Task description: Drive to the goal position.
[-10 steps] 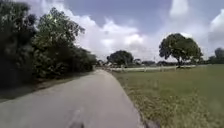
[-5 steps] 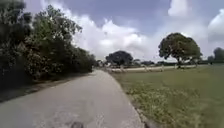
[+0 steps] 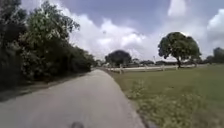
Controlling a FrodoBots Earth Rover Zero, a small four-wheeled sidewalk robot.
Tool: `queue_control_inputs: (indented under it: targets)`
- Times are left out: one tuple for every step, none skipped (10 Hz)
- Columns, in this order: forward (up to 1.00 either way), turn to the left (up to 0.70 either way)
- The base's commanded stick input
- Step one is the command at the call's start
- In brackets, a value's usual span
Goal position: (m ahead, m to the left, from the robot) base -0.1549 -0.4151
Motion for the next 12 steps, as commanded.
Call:
queue_control_inputs:
  targets:
    - [0.85,0.26]
    - [0.85,0.34]
    - [0.85,0.23]
    - [0.85,0.00]
    - [0.85,0.00]
    - [0.85,0.00]
    - [0.85,0.00]
    - [0.85,0.00]
    - [0.85,0.00]
    - [0.85,0.32]
    - [0.85,0.15]
    - [0.85,0.04]
